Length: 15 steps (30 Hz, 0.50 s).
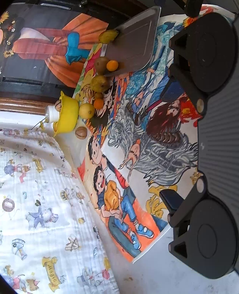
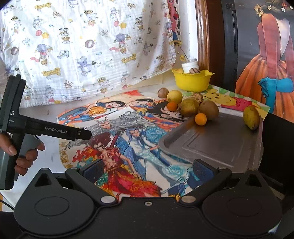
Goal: Organize fruits
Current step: 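Move both open grippers toward the loose fruits beside the tray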
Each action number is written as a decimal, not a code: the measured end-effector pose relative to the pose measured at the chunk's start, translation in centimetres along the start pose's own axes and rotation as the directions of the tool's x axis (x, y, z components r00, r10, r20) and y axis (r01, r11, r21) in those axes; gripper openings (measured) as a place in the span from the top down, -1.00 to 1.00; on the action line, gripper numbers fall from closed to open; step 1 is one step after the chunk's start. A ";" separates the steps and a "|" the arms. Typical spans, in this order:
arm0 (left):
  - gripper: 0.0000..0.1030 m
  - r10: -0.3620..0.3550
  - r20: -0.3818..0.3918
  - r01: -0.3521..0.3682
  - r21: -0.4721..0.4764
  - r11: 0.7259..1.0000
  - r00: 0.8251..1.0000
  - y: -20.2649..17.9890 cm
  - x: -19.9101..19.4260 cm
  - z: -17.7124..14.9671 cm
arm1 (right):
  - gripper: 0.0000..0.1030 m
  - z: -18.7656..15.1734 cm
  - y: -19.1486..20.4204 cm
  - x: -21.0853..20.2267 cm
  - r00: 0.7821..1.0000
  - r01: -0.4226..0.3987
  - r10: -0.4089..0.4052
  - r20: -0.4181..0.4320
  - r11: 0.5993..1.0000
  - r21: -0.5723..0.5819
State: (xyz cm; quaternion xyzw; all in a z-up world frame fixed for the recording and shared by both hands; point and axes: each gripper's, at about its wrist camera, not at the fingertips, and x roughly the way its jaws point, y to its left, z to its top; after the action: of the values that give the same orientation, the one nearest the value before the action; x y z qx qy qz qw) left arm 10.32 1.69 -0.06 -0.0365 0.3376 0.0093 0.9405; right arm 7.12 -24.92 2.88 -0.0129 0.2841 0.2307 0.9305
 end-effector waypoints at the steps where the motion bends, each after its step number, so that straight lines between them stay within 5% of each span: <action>1: -0.99 0.002 -0.002 -0.002 -0.004 1.000 1.000 0.0 0.1 0.1 | -0.99 0.2 -0.2 0.1 1.000 -0.001 0.001 0.006 1.000 0.005; 9: -0.99 -0.055 0.019 0.054 0.034 0.998 0.998 0.5 3.7 3.2 | -0.99 2.0 -2.3 3.4 0.993 -0.031 0.032 0.118 0.999 -0.009; 15: -0.99 -0.124 -0.006 0.125 0.046 0.991 0.992 0.9 9.0 6.8 | -0.99 4.5 -4.0 8.3 0.998 -0.025 0.028 0.048 0.998 -0.064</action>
State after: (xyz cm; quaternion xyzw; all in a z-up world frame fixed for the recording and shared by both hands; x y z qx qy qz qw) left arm 21.52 3.08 -0.58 -0.0357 0.3361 -0.0573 0.9394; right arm 17.31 -24.27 1.76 -0.0332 0.2541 0.2522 0.9331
